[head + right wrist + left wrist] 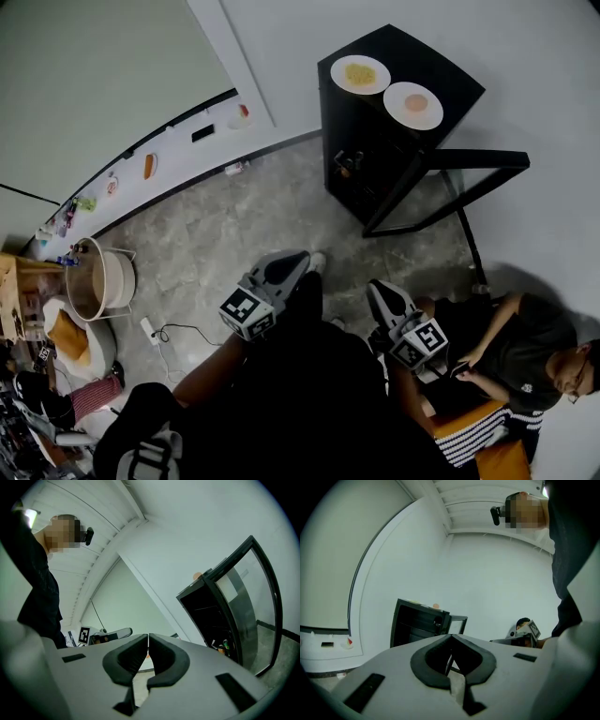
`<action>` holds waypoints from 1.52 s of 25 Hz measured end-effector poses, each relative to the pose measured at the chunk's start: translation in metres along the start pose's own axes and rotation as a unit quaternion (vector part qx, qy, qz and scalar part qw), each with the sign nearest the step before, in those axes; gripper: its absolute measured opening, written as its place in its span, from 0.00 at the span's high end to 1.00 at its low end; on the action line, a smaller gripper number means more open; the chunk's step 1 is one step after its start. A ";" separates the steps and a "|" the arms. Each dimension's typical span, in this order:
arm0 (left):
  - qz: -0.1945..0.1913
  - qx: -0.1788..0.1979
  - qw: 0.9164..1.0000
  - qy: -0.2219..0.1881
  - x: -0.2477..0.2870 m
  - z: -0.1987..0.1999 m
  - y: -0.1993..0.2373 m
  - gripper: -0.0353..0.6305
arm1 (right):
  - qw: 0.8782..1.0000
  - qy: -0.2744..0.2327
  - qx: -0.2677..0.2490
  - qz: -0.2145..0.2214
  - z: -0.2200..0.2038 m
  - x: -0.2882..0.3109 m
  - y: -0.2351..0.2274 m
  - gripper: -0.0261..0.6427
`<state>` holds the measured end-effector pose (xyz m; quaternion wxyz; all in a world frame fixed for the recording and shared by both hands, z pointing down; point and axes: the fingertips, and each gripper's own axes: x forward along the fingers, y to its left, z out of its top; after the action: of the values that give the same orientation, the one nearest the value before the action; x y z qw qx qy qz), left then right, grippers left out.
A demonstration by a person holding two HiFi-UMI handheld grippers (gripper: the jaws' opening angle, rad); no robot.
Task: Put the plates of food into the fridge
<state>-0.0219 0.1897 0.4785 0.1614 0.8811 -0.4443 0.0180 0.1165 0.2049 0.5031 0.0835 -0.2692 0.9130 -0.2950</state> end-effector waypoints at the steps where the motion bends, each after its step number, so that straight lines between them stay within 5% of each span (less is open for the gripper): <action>1: -0.001 0.000 1.000 0.001 0.004 0.003 0.007 0.91 | 1.000 -0.001 0.003 -0.002 0.004 0.007 -0.003 0.92; 26: -0.070 -0.012 0.997 0.017 0.114 0.059 0.179 0.91 | 0.996 -0.030 0.009 -0.087 0.085 0.168 -0.093 0.92; 38: -0.090 -0.034 0.995 0.000 0.155 0.084 0.202 0.91 | 0.992 -0.048 0.012 -0.112 0.102 0.179 -0.112 0.92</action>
<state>-0.0968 -0.0674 0.4798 0.1916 0.9117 -0.3633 -0.0119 0.0474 -0.0182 0.4867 0.0970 -0.3828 0.8685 -0.2997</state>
